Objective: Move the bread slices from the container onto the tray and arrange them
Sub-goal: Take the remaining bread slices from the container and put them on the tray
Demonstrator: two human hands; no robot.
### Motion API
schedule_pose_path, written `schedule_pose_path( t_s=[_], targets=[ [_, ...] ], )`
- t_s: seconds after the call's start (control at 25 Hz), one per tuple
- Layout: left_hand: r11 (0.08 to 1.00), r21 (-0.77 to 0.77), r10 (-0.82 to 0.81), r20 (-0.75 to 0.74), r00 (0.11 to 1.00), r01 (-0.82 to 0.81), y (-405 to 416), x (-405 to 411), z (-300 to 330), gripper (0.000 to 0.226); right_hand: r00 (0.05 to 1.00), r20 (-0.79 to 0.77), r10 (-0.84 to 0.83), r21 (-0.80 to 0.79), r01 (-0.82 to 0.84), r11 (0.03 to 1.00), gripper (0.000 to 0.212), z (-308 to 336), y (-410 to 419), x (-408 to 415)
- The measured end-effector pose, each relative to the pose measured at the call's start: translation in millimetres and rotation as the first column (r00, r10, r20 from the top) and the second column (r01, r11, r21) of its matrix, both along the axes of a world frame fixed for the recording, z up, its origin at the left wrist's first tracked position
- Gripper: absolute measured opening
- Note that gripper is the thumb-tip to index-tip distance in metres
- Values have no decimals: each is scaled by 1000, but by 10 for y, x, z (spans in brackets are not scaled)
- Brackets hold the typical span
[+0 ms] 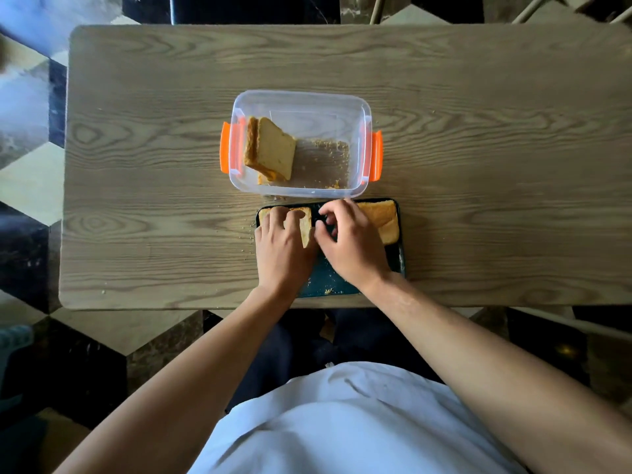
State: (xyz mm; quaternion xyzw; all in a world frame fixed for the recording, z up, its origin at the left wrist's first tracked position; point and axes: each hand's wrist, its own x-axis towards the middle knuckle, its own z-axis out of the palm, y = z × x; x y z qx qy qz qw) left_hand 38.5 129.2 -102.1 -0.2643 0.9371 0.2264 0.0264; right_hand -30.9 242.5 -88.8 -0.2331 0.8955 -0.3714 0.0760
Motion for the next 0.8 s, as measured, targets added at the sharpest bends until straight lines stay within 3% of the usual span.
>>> schedule_pose_path(
  t_s=[0.08,0.16,0.24,0.36,0.56,0.8],
  targets=[
    [998,43,41,-65,997,-38,-76,15,111,35,998,-38,49,-162,-55,985,11,234,-346,-146],
    [992,75,112,-95,989,-105,-145,45,209,30,999,53,8,-208,3,978,12,325,-762,-413],
    [980,100,181,-120,976,-170,-209,77,296,30,962,267,-63,-56,80,995,24,263,-1126,-709],
    [973,123,216,-167,962,-197,-284,124,368,28,871,468,-150,272,20,962,58,0,-1431,-957],
    [963,137,257,-197,946,-233,-341,121,410,30,880,434,-194,390,10,921,87,-175,-1607,-988],
    [968,135,241,-250,938,-213,-352,46,445,33,888,427,-169,374,-3,928,80,-104,-1591,-1013]
  ],
)
